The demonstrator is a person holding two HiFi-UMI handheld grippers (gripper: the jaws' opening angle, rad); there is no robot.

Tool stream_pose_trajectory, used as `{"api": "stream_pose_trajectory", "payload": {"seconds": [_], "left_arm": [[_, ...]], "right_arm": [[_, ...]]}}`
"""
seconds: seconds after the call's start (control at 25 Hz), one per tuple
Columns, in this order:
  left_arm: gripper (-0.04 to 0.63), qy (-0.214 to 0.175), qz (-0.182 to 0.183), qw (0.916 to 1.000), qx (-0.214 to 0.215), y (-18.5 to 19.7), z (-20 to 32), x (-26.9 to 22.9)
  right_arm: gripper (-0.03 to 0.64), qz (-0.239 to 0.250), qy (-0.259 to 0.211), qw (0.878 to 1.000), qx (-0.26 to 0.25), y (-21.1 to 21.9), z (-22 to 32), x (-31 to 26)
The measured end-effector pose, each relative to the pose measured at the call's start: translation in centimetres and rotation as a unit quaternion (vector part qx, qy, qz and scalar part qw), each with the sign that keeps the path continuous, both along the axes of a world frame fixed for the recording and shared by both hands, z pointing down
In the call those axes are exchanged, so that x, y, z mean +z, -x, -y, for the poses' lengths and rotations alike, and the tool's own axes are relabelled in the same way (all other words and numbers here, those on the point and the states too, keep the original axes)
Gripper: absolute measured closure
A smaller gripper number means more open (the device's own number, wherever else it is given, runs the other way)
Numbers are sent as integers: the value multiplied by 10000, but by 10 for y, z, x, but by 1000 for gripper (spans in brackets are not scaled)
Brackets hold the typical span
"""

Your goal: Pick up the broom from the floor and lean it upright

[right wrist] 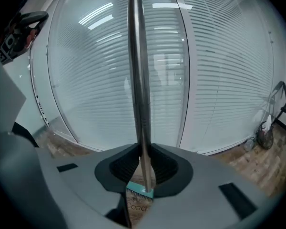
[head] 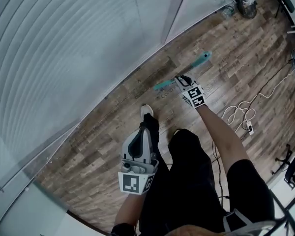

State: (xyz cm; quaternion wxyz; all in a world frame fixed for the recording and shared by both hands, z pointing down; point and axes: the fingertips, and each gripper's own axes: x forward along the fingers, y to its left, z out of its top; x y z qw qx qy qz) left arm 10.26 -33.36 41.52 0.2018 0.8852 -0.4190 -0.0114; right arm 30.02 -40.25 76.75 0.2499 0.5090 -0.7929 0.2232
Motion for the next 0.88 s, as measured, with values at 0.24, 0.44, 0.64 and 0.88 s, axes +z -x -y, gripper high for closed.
{"api": "stream_pose_trajectory", "payload": {"seconds": [0.24,0.44,0.64,0.88], "left_arm": [[577,61,-328,9993,142,-22,14,39],[577,418,-525,9976,151,-30,11,63],[577,445,-644,9967,200,-18,14,82],[577,395,-536,9977,94,7,23,107]], "right_arm": [[535,-35,307,9993,197,-18,23,55],[535,-169,540,9979,326,-29,37,87],[535,-217,515,9972,499,-41,64,110],[535,-221,382,9976,532,-41,89,120]]}}
